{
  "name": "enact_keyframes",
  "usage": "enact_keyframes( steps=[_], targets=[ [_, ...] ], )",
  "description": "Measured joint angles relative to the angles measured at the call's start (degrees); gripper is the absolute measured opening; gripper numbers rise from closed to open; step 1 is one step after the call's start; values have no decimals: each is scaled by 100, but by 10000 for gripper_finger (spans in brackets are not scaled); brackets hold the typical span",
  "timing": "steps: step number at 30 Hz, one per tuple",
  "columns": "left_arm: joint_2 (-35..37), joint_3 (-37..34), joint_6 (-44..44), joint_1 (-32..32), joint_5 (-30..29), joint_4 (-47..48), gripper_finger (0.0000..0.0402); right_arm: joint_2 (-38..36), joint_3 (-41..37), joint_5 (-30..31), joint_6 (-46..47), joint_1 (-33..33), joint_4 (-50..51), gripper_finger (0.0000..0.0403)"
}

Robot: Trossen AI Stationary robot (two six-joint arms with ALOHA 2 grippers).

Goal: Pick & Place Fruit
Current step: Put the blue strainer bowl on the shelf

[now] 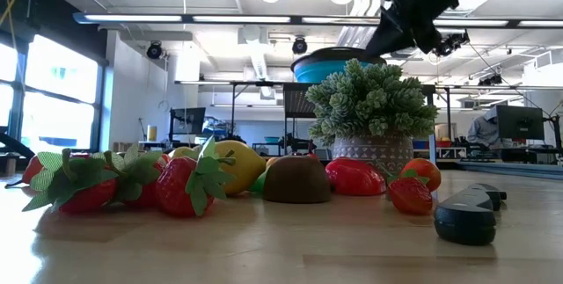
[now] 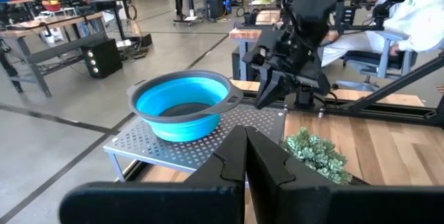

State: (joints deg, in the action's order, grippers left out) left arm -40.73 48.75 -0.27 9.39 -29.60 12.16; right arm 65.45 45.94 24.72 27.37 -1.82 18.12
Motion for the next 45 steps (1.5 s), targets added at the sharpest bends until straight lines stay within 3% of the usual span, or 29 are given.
enact_keyframes(
  steps=[11, 18, 26, 31, 45],
  targets=[
    [0, 0, 0, 0, -14, 1, 0, 748, -101, 734, -162, 21, -1264, 2],
    [-1, 0, 0, 0, -11, 1, 0, 952, -101, 1334, -316, -7, -1551, 2],
    [0, 0, 0, 0, -9, 2, 0, 990, -101, 1193, -663, -342, -1932, 2],
    [0, 0, 0, 0, -9, 2, 0, 990, -101, 572, -757, -620, -2055, 2],
    [0, 0, 0, 0, 6, 9, 0, 1326, -101, 17, -1022, -1065, -2456, 2]
  ],
)
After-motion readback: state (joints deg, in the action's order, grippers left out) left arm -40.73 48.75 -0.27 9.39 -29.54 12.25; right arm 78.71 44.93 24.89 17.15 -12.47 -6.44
